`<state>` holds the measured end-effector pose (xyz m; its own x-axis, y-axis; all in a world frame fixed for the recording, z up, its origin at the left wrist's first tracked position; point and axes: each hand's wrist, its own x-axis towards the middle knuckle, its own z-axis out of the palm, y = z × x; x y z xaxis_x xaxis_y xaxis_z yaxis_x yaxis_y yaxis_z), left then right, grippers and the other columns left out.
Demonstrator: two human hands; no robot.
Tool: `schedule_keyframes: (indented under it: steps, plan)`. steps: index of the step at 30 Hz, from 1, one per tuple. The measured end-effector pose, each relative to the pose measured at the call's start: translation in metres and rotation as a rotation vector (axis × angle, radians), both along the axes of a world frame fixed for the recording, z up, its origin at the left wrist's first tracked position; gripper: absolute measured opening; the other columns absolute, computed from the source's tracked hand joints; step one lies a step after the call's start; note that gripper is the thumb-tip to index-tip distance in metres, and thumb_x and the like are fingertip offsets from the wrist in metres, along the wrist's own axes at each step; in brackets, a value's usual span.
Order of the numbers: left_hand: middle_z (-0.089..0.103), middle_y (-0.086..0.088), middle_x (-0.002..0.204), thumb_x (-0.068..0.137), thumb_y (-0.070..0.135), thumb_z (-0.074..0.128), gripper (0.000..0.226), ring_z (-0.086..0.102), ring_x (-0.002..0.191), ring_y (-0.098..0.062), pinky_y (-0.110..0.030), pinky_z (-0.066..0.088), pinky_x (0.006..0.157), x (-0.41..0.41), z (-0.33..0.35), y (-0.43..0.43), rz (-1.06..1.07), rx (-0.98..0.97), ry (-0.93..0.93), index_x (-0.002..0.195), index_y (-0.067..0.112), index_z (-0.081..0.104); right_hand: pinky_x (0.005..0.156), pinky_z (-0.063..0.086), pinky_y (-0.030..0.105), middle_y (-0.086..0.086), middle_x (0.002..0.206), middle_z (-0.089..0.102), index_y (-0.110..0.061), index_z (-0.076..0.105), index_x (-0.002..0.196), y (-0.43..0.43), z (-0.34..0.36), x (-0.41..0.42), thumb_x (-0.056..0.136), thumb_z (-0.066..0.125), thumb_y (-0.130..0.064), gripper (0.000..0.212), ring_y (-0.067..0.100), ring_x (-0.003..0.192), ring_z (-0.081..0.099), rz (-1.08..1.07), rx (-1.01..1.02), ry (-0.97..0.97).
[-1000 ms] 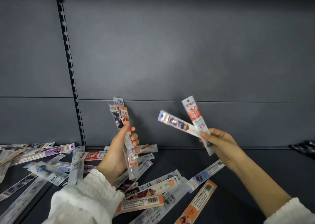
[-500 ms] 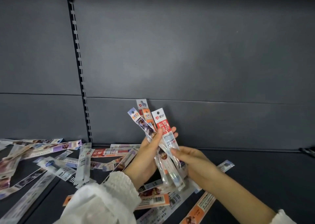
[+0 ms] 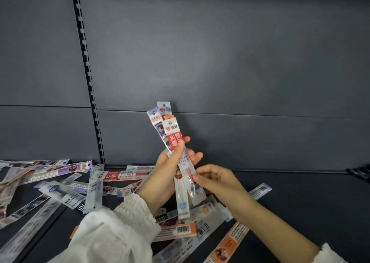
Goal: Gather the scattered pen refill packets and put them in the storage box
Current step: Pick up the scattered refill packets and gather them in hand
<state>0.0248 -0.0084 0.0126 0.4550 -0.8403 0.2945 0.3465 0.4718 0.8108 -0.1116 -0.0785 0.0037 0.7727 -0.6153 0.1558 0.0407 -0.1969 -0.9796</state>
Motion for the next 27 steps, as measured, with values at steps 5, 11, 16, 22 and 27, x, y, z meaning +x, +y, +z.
schedule_keyframes:
  steps: [5, 11, 16, 22, 27]
  plan:
    - [0.042, 0.006, 0.050, 0.076, 0.046, 0.058, 0.038, 0.038, 0.037, -0.005, -0.019, 0.040, 0.040, 0.002, 0.018, -0.011, 0.061, -0.052, 0.153, 0.101, 0.017, 0.060, 0.069, 0.050, 0.015, 0.001, 0.083, 0.071, -0.012, 0.073, 0.086, 0.000, 0.006, -0.001, 0.085, 0.070, -0.015, 0.004, 0.008, 0.079, 0.064, 0.136, -0.153, 0.054]
    - [0.042, 0.005, 0.046, 0.068, 0.045, 0.079, 0.045, 0.035, 0.032, -0.004, -0.016, 0.026, 0.033, 0.020, 0.002, -0.002, -0.330, -0.040, 0.247, 0.096, 0.013, 0.064, 0.095, 0.049, 0.027, -0.014, 0.114, 0.065, -0.029, 0.067, 0.112, -0.037, 0.023, -0.032, 0.082, 0.073, -0.031, 0.031, -0.003, 0.105, 0.059, 0.244, -0.511, 0.370]
    - [0.041, 0.007, 0.046, 0.069, 0.045, 0.079, 0.043, 0.034, 0.032, -0.002, -0.015, 0.026, 0.031, 0.032, 0.010, 0.007, -0.337, -0.101, 0.269, 0.097, 0.016, 0.063, 0.108, 0.017, 0.024, -0.032, 0.131, 0.025, -0.046, 0.030, 0.143, -0.024, 0.010, -0.032, 0.074, 0.076, -0.045, 0.083, -0.006, 0.123, 0.019, 0.493, -0.804, 0.734]
    - [0.041, 0.008, 0.046, 0.078, 0.047, 0.066, 0.035, 0.034, 0.032, -0.003, -0.015, 0.026, 0.033, 0.046, 0.016, 0.024, -0.231, -0.093, 0.251, 0.096, 0.018, 0.063, 0.094, 0.043, 0.026, -0.024, 0.109, 0.048, -0.043, 0.054, 0.129, -0.033, 0.004, -0.022, 0.078, 0.074, -0.042, 0.055, 0.002, 0.108, 0.041, 0.359, -0.749, 0.640]
    - [0.040, 0.008, 0.049, 0.071, 0.047, 0.075, 0.041, 0.034, 0.035, -0.002, -0.015, 0.023, 0.037, 0.062, 0.006, 0.042, -0.187, -0.089, 0.234, 0.097, 0.018, 0.064, 0.093, 0.045, 0.028, -0.019, 0.099, 0.054, -0.038, 0.069, 0.106, -0.040, -0.001, -0.019, 0.076, 0.076, -0.038, 0.031, 0.002, 0.100, 0.051, 0.221, -0.700, 0.638]
